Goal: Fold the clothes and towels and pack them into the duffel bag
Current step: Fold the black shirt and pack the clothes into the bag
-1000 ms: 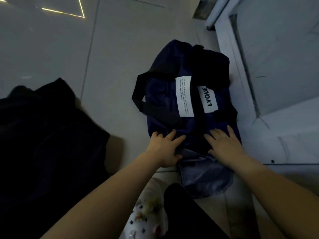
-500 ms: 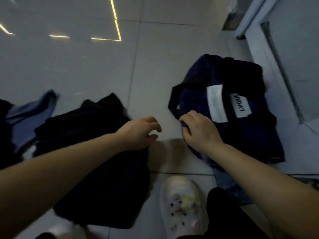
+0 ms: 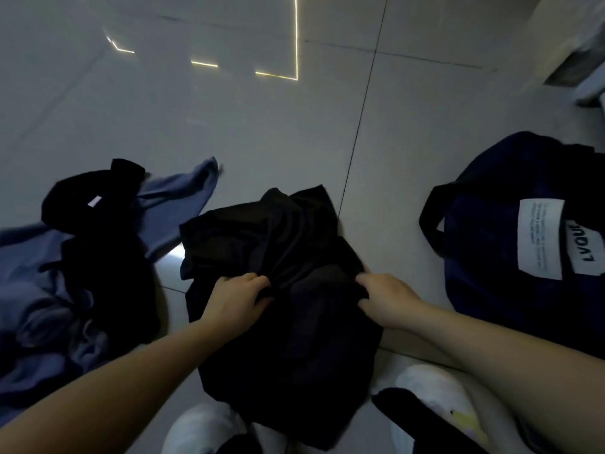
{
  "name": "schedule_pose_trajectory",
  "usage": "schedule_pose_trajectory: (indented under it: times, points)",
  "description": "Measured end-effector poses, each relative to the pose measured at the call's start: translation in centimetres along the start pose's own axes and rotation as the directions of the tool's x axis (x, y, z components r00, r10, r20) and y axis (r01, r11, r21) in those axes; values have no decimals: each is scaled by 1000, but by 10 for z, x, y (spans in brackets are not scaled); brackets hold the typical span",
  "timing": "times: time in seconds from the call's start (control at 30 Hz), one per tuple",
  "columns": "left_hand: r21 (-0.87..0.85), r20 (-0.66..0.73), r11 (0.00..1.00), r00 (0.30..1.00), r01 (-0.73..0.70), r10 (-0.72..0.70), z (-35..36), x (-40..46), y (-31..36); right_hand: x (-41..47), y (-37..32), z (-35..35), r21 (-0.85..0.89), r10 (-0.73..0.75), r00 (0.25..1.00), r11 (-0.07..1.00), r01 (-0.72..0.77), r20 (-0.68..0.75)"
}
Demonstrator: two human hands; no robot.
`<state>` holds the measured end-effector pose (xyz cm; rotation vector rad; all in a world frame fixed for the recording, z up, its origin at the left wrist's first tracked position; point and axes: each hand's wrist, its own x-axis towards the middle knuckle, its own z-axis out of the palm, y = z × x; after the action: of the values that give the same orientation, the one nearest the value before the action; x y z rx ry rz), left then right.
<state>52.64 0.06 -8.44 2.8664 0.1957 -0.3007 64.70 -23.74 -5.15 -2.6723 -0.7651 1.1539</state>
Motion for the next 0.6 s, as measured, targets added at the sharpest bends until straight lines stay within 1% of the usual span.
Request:
schedule_pose_trajectory:
  times: [0.1, 0.2, 0.23, 0.27, 0.33, 0.37, 0.43, 0.5, 0.53, 0.57, 0.6]
  points:
    - [16, -30, 996, 996, -83, 84, -23, 9, 1, -14, 1, -13, -114, -39, 999, 993, 36, -18]
    - [76, -65, 990, 990, -118, 123, -67, 5, 3, -39, -8, -46, -119, -76, 994, 991, 66, -76]
    - [69, -86, 990, 988, -122, 128, -88, -1, 7, -51, -15, -62, -122, -95, 990, 989, 82, -106]
    - [60, -123, 985, 978, -162, 169, -111, -9, 12, -65, -22, -81, -135, -110, 983, 987, 90, -145]
    - [114, -216, 960, 937, -255, 275, -159, -26, 21, -100, -40, -120, -152, -126, 959, 984, 89, -254]
    - [127, -269, 961, 924, -245, 271, -185, -36, 27, -120, -51, -138, -154, -139, 939, 984, 94, -314]
    - [61, -383, 987, 909, -151, 163, -235, -60, 44, -162, -71, -168, -171, -183, 890, 978, 121, -418]
    - [-70, -451, 992, 890, -108, 65, -277, -84, 63, -203, -90, -193, -181, -226, 817, 972, 151, -531]
    - [-135, -482, 985, 876, -105, 27, -296, -96, 73, -222, -98, -205, -163, -240, 755, 971, 177, -610]
    - [-210, -509, 972, 860, -104, -18, -314, -106, 85, -241, -107, -216, -124, -239, 673, 969, 214, -700]
    - [-295, -538, 949, 841, -113, -67, -330, -118, 97, -259, -115, -225, -63, -215, 574, 960, 272, -790]
